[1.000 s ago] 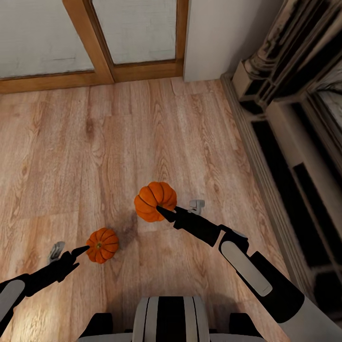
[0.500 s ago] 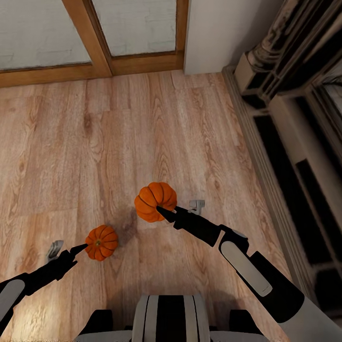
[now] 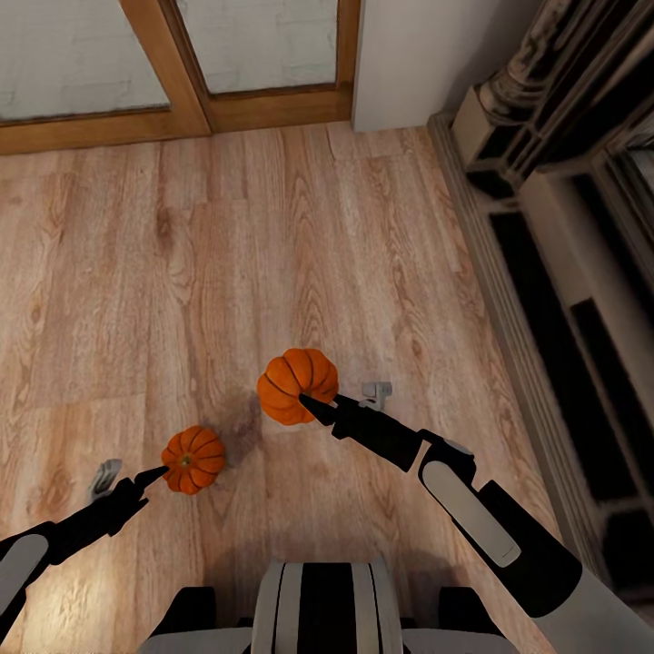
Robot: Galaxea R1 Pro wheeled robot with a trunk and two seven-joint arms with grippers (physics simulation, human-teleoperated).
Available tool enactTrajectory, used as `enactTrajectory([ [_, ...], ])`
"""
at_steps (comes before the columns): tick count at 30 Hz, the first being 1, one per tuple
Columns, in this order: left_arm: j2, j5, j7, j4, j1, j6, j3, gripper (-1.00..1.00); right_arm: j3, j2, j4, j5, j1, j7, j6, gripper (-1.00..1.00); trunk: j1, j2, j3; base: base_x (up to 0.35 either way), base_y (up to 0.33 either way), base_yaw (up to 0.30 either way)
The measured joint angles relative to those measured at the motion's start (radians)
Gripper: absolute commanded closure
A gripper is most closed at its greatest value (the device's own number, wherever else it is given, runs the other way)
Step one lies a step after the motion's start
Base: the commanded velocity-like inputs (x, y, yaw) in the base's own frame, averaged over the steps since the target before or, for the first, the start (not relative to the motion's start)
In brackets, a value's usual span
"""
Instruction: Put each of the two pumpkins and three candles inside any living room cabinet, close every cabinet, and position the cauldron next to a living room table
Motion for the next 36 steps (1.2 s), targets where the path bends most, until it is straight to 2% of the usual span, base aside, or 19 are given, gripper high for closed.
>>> enactTrajectory([
  [5, 0.000, 0.001, 0.000, -0.006, 0.000, 0.000, -0.008, -1.00, 0.000, 0.000, 0.000, 0.000, 0.000, 0.000, 0.000, 1.00, 0.000, 0.000, 0.000, 0.000, 0.000, 0.000],
  [7, 0.000, -0.008, 0.000, -0.011, 0.000, 0.000, -0.024, -1.00, 0.000, 0.000, 0.000, 0.000, 0.000, 0.000, 0.000, 1.00, 0.000, 0.000, 0.000, 0.000, 0.000, 0.000],
  [13, 0.000, -0.031, -0.003, -0.016, -0.001, 0.001, -0.036, -1.00, 0.000, 0.000, -0.001, 0.000, 0.000, 0.001, 0.000, 1.00, 0.000, 0.000, 0.000, 0.000, 0.000, 0.000],
  [17, 0.000, -0.039, -0.040, -0.017, -0.001, 0.000, -0.044, -1.00, 0.000, 0.000, -0.001, 0.000, 0.000, 0.000, 0.000, 1.00, 0.000, 0.000, 0.000, 0.000, 0.000, 0.000],
  [20, -0.001, -0.083, -0.069, -0.021, -0.001, -0.001, -0.057, -1.00, 0.000, 0.000, -0.001, 0.000, 0.000, 0.001, 0.000, 1.00, 0.000, 0.000, 0.000, 0.000, 0.000, 0.000],
  [23, -0.001, -0.103, -0.075, -0.042, -0.001, -0.002, -0.060, -1.00, 0.000, 0.000, -0.002, 0.000, 0.000, 0.000, 0.000, 1.00, 0.000, 0.000, 0.000, 0.000, 0.000, 0.000],
  [34, 0.000, -0.111, -0.077, -0.049, -0.001, -0.002, -0.060, -1.00, 0.000, 0.000, -0.001, 0.000, 0.000, 0.000, 0.000, 1.00, 0.000, 0.000, 0.000, 0.000, 0.000, 0.000],
  [36, 0.000, -0.111, -0.077, -0.049, -0.001, -0.002, -0.059, -1.00, 0.000, 0.000, -0.001, 0.002, 0.000, 0.000, 0.000, 1.00, 0.001, 0.000, -0.008, 0.000, 0.000, 0.000],
])
